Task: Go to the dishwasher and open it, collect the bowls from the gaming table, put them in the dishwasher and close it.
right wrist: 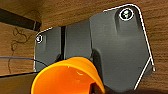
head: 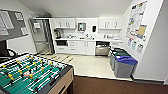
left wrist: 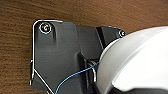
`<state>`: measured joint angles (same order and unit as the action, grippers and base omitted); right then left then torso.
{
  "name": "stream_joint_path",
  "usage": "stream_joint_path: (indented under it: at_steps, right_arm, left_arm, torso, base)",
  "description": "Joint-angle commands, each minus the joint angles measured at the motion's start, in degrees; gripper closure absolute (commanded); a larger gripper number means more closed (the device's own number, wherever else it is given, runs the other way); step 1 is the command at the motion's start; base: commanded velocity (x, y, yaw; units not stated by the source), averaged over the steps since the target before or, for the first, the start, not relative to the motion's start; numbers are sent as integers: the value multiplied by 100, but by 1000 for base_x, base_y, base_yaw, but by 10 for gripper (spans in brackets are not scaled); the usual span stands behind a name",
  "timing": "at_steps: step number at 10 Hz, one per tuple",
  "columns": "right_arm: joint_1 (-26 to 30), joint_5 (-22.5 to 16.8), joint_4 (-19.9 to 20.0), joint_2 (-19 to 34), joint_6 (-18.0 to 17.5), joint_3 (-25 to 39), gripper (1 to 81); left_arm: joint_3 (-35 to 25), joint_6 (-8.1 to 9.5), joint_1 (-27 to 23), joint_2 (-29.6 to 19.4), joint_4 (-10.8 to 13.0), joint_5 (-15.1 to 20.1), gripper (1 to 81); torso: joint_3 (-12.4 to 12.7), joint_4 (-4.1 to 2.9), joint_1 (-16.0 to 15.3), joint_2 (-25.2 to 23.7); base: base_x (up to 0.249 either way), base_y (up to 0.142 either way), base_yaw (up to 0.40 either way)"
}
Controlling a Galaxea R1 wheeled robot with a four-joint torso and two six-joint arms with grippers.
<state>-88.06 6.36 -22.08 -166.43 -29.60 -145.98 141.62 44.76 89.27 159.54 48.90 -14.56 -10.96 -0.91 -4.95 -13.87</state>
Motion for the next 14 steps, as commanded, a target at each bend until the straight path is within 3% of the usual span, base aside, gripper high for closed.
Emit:
stream_joint_path:
  at_steps: [1,11,14]
  right_arm:
    - [258,-223,-51,81,16,36,811]
    - [267,-223,-42,89,16,36,811]
    - [267,-223,-33,89,16,27,811]
  left_arm:
    - [-55,-20,-212,-71,85,58,811]
    - [-64,-20,-212,-80,85,49,811]
    - [-64,-20,-212,-80,85,49,811]
  torso:
    - [0,0,0,0]
    - [0,0,-2,0]
    - [0,0,-2,0]
  base:
    - [191,-74,0]
    - [191,-75,0]
    - [191,0,0]
